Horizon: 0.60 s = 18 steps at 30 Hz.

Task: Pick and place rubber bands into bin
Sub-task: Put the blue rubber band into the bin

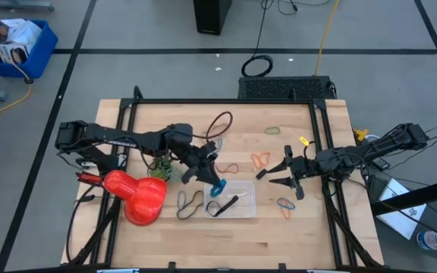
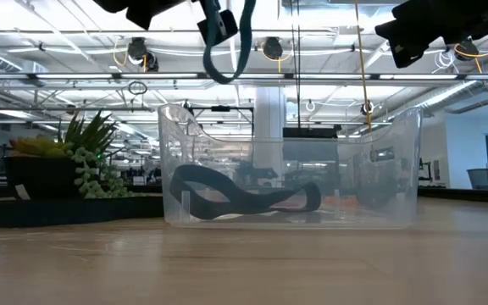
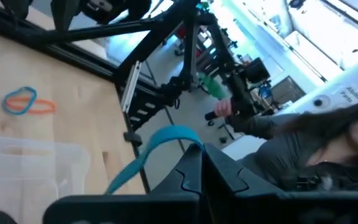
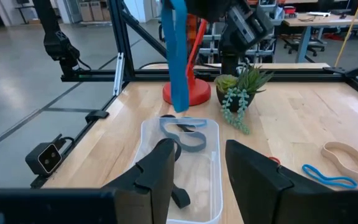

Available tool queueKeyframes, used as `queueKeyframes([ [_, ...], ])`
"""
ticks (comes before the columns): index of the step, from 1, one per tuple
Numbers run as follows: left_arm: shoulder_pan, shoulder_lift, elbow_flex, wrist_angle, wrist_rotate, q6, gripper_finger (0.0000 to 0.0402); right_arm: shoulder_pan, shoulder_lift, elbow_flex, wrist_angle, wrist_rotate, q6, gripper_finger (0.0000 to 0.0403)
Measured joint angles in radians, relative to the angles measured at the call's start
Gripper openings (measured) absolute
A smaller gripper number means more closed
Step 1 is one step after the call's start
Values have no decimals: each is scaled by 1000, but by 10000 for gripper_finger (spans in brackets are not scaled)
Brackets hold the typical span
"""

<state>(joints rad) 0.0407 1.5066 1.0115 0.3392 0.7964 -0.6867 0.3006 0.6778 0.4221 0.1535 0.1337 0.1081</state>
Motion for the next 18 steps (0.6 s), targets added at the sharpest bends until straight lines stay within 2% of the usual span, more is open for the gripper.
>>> queueKeyframes([
  [5,-7,35,0,-25,-1,24,8,0,0,0,0,0,0,141],
  [18,-35,254,0,-1,37,42,10,0,0,0,1,0,10,141],
])
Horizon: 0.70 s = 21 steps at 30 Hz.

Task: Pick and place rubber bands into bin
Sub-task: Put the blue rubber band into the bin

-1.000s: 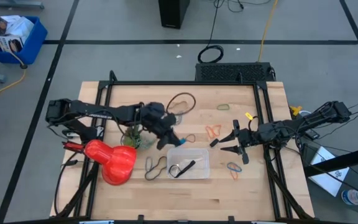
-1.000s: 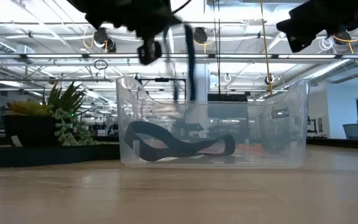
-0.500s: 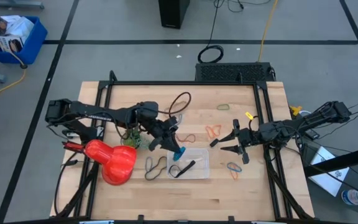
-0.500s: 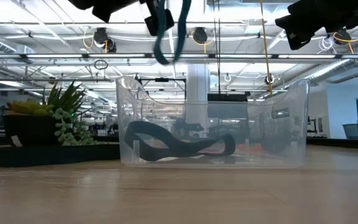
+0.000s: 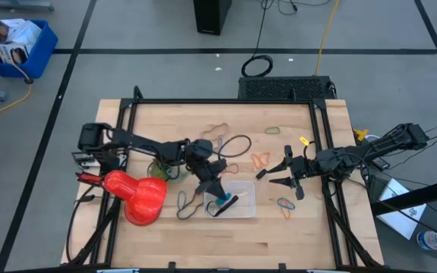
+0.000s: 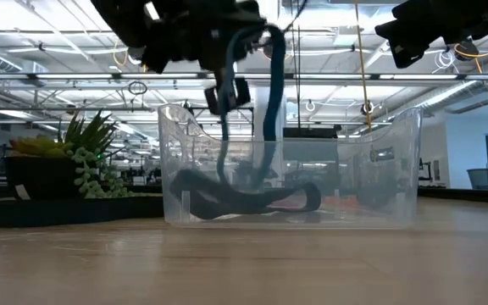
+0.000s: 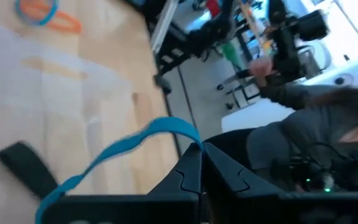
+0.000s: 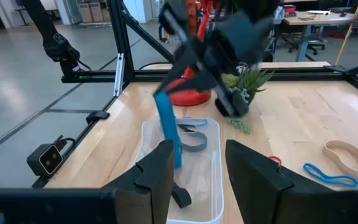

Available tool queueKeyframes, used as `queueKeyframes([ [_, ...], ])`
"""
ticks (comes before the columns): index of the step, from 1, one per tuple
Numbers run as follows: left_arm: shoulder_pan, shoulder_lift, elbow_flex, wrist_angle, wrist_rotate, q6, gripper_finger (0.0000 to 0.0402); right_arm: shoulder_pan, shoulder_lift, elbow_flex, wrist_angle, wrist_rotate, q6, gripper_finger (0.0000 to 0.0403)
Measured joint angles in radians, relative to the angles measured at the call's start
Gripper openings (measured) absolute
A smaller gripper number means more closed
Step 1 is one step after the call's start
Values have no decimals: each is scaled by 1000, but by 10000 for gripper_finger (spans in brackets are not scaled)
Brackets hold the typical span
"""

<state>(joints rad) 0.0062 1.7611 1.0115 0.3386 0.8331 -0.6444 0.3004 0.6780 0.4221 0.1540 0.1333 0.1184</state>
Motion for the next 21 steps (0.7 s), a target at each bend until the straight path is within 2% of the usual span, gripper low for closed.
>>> queueKeyframes([
  [8,-8,89,0,3,-3,40,6,0,0,0,-1,0,-1,141],
  [14,-8,128,0,2,-18,11,35,0,0,0,-1,0,0,141],
  [21,-8,129,0,4,-82,8,40,0,0,0,-2,0,0,141],
])
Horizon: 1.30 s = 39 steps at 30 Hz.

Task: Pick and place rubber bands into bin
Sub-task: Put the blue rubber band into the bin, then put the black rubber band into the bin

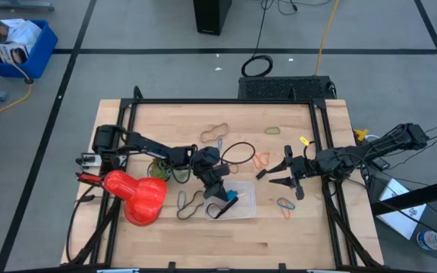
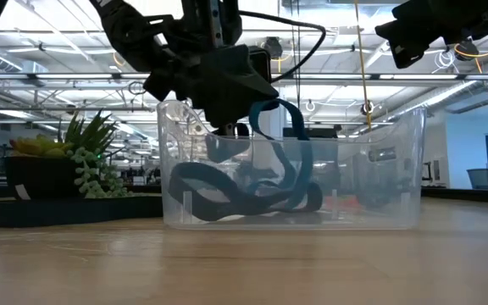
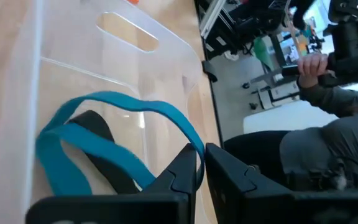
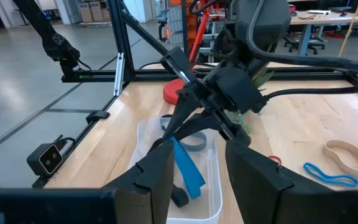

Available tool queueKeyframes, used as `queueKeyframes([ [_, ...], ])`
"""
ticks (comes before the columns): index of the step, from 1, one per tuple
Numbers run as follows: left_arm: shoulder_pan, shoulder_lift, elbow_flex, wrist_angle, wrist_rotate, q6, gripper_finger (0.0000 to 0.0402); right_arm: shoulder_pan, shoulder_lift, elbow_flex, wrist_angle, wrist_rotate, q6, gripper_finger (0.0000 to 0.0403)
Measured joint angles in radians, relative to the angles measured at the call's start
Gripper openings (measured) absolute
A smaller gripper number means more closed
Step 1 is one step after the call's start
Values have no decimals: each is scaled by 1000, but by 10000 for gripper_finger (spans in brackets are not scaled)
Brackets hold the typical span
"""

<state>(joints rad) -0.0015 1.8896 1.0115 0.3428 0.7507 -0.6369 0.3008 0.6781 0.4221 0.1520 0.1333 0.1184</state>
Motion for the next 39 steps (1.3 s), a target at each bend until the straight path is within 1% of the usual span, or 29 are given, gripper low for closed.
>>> queueKeyframes([
  [9,0,0,0,1,-2,-27,46,0,0,0,-5,0,0,141],
  [16,0,0,0,0,-38,-47,46,0,0,0,-6,0,0,141],
  [21,2,0,0,2,-38,-26,47,0,0,0,-6,0,0,141],
  [25,15,-10,0,16,-38,30,47,0,0,0,-6,0,0,141],
  [29,25,-56,0,66,-24,88,47,0,0,0,-7,0,0,141],
  [31,31,-91,0,66,-20,104,47,0,0,0,-9,0,0,141],
  [39,59,-250,0,63,-17,115,47,0,0,0,-8,0,-1,141],
])
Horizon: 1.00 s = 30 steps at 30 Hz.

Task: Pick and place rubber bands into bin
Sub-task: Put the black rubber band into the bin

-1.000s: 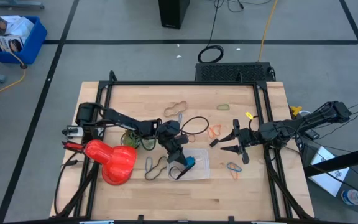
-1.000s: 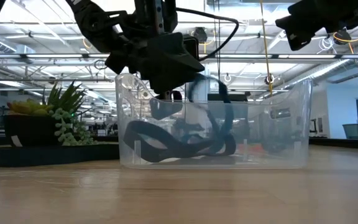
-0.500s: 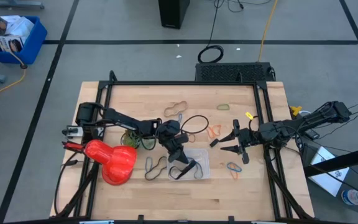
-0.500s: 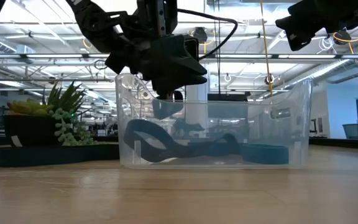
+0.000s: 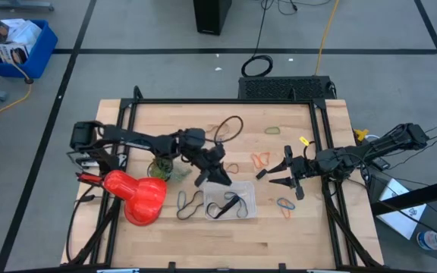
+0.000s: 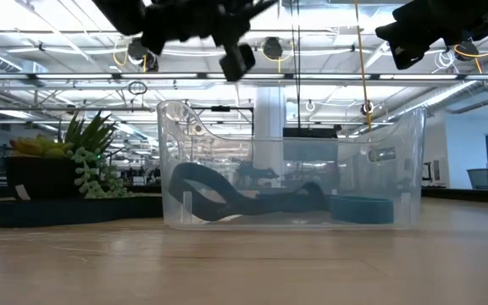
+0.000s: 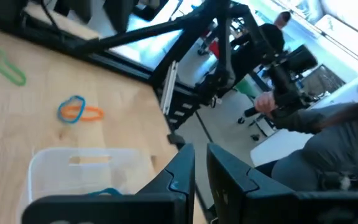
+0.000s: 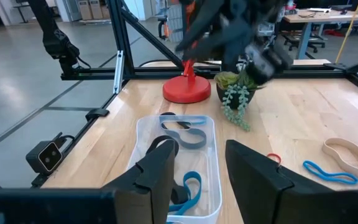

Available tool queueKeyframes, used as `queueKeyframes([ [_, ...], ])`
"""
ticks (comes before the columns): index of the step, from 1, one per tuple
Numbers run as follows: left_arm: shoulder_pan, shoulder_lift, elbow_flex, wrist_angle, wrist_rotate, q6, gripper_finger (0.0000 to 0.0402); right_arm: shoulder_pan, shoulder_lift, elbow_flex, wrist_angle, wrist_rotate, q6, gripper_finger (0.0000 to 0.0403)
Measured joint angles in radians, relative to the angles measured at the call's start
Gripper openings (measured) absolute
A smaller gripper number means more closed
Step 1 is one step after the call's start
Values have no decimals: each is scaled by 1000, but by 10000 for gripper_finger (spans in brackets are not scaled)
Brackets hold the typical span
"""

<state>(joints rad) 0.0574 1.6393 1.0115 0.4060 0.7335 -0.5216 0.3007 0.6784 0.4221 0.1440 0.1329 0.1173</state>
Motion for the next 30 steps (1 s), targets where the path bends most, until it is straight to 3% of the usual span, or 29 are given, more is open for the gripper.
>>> queueKeyframes([
  [3,6,-37,0,-31,12,46,47,0,0,0,0,0,-3,141],
  [7,6,-77,0,-228,10,168,47,0,0,0,1,0,-6,141],
  [15,-10,-105,-1,-787,-296,379,47,0,0,0,2,0,-6,141],
  [20,-58,-105,-2,-1033,-512,479,47,0,0,0,2,1,-10,141],
  [25,-94,-105,-2,-1057,-548,461,47,0,0,0,2,1,-10,141],
  [30,-117,-105,-2,-1057,-503,434,47,0,0,0,2,1,-10,141],
])
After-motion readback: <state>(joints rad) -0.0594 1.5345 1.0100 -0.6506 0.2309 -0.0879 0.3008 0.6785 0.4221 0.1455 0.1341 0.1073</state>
